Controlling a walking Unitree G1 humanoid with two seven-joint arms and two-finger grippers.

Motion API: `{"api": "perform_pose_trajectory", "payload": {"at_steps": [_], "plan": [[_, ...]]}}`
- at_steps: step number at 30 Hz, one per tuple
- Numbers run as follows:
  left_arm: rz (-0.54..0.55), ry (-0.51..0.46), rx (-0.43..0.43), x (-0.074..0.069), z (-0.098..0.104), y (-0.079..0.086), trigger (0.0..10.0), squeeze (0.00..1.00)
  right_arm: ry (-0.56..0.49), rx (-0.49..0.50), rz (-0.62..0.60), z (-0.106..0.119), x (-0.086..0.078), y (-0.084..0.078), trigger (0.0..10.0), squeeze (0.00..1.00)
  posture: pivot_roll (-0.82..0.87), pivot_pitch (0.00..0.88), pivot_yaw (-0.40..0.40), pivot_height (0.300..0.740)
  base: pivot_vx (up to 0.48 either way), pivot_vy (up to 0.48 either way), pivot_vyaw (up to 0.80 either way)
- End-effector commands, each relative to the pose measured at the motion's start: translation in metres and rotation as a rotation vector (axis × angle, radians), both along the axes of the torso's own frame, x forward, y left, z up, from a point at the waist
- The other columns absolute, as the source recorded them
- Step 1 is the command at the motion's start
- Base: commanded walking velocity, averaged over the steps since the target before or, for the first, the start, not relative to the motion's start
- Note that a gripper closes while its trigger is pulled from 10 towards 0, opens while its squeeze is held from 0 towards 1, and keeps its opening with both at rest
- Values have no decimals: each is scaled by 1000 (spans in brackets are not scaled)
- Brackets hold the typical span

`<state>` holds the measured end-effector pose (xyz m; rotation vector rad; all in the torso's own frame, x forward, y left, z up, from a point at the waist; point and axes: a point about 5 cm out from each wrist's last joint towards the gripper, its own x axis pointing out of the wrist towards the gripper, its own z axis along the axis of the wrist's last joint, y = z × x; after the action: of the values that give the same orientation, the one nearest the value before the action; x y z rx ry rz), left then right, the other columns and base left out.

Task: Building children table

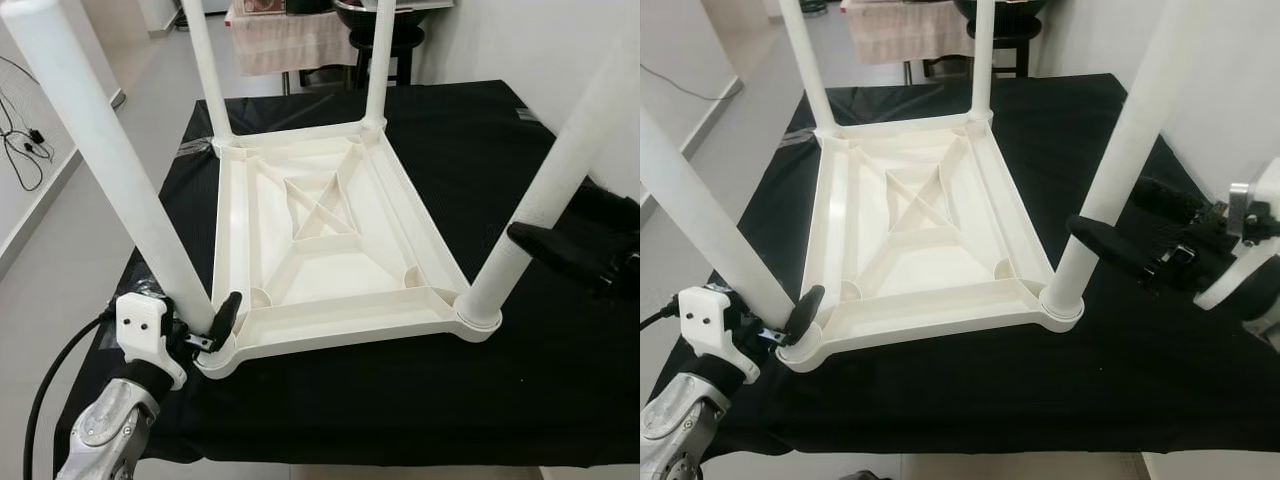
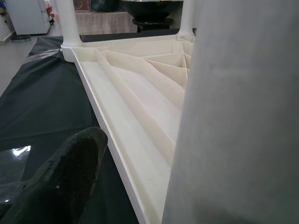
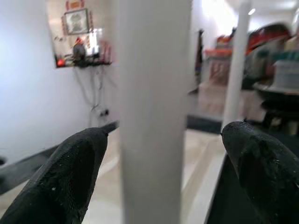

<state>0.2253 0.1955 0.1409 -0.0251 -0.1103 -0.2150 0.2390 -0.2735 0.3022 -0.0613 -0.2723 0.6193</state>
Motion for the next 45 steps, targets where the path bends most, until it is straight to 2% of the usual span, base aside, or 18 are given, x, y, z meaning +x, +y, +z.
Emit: {"api": "perform_pose_trajectory", "payload": {"at_steps": [1,3,7,10,16,17,18,19,20,21,22,23,31,39,43,45], "plan": [[19,11,3,0,-2,3,10000,0,-1,24,-19,0,5,4,10000,0,32,100,11,740,0,0,0],[18,11,3,0,-2,3,10000,0,-3,36,-20,1,7,5,10000,0,32,100,11,740,0,0,0],[22,25,14,-2,-5,7,10000,0,10,67,-38,8,20,25,10000,0,35,99,8,740,0,0,0],[26,28,16,-2,-6,8,10000,0,19,84,-43,10,24,28,10000,0,35,97,5,740,0,0,0],[29,29,17,-3,-7,9,10000,0,38,89,-76,14,30,28,10000,0,35,96,3,740,0,0,0],[30,31,16,-2,-7,9,10000,0,51,98,-121,16,33,23,10000,0,29,94,1,740,0,0,0],[28,35,13,-2,-9,8,6863,0,56,104,-165,19,35,18,10000,0,27,91,1,740,0,0,0],[28,35,13,-2,-9,8,6863,0,56,104,-165,19,35,18,10000,0,27,91,1,740,0,0,0],[27,40,9,-2,-10,8,4235,0,59,115,-195,22,37,14,9333,0,27,91,1,740,0,0,0],[24,44,4,-3,-12,7,0,0,62,124,-209,24,37,12,1333,0,24,89,0,740,0,0,0],[24,44,4,-3,-12,7,0,0,62,124,-209,24,37,12,1333,0,24,89,0,740,0,0,0],[22,58,2,-4,-15,7,0,0,63,132,-204,28,36,12,0,0,24,89,-1,740,0,0,0],[40,80,-1,-8,-21,11,0,0,64,128,-163,34,33,20,0,0,23,86,-5,740,0,0,0],[50,77,-5,-7,-21,12,0,0,95,127,-147,30,36,26,0,0,26,87,-7,740,0,0,0],[80,59,-9,-5,-17,16,0,0,126,136,-143,22,39,31,0,0,26,87,-7,740,0,0,0],[93,26,-7,-2,-6,18,0,0,147,142,-148,17,41,34,0,0,37,93,-9,740,0,0,0]]}}
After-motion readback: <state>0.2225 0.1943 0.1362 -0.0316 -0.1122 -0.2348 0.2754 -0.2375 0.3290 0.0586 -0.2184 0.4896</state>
